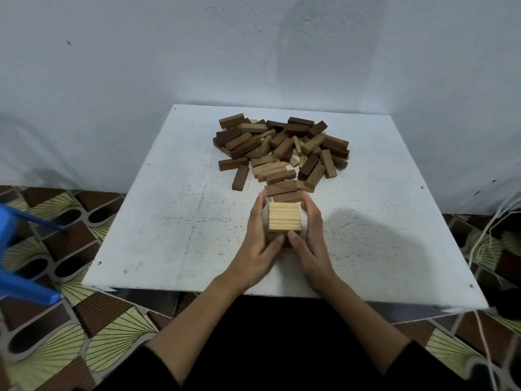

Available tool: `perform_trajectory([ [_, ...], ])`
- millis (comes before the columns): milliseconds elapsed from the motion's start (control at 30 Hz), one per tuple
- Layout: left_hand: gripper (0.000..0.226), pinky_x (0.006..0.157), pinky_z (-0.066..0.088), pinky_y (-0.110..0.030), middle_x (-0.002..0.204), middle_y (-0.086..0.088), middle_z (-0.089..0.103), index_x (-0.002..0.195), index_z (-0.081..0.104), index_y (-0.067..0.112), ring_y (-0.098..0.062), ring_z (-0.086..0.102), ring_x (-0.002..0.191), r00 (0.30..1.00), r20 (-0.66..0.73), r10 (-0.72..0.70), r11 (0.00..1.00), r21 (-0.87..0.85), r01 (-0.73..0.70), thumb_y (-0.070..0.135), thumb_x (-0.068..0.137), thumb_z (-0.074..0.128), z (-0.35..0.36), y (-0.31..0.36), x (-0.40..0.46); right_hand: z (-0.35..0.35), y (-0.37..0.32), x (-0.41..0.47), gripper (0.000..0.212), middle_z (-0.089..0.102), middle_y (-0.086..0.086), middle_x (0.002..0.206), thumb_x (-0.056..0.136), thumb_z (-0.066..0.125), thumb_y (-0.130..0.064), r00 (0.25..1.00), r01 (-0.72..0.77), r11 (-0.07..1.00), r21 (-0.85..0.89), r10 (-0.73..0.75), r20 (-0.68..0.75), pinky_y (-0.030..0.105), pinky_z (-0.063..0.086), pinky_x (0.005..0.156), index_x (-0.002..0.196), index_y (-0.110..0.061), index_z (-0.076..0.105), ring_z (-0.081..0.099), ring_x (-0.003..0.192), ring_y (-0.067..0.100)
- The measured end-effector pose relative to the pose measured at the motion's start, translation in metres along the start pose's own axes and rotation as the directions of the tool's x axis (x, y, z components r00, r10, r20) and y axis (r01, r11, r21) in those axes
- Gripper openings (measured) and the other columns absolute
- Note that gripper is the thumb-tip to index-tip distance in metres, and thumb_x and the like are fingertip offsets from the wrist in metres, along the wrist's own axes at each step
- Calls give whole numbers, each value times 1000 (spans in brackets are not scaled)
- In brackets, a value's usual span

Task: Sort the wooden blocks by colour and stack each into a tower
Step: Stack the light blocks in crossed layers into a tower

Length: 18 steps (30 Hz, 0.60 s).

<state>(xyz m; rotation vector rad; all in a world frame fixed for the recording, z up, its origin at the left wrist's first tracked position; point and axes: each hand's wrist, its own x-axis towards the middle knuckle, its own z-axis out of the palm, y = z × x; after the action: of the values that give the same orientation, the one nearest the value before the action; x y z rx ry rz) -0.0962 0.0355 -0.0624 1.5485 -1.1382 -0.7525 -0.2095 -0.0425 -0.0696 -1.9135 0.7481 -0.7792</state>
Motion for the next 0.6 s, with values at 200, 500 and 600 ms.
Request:
perform_trajectory([
  [200, 77, 119, 15, -28, 157, 23, 0, 150, -6, 30, 1, 7, 144, 998, 7, 67, 997, 28, -67, 59, 93, 37, 1, -3, 1, 4, 6, 0, 84, 10, -1, 158, 88, 23, -70, 1000, 3, 998, -55, -1, 25, 53, 18, 115, 151, -16, 7, 10, 145, 14],
  [500, 74, 110, 12, -6, 156, 23, -1, 150, -8, 34, 4, 7, 143, 997, 10, 78, 993, 90, -79, 61, 93, 31, 3, -6, 3, 5, 8, 0, 76, 8, -3, 159, 91, 24, -64, 999, 9, 998, -63, -7, 37, 51, 17, 116, 151, -22, 5, 9, 144, 11],
  [600, 67, 110, 12, -6, 158, 17, 0, 149, -8, 33, 3, 8, 143, 997, 16, 72, 992, 102, -73, 47, 97, 32, 3, -7, 2, 5, 8, 0, 73, 8, -4, 158, 91, 26, -56, 999, 1, 998, -64, 1, 43, 51, 17, 116, 151, -21, 6, 9, 144, 10],
])
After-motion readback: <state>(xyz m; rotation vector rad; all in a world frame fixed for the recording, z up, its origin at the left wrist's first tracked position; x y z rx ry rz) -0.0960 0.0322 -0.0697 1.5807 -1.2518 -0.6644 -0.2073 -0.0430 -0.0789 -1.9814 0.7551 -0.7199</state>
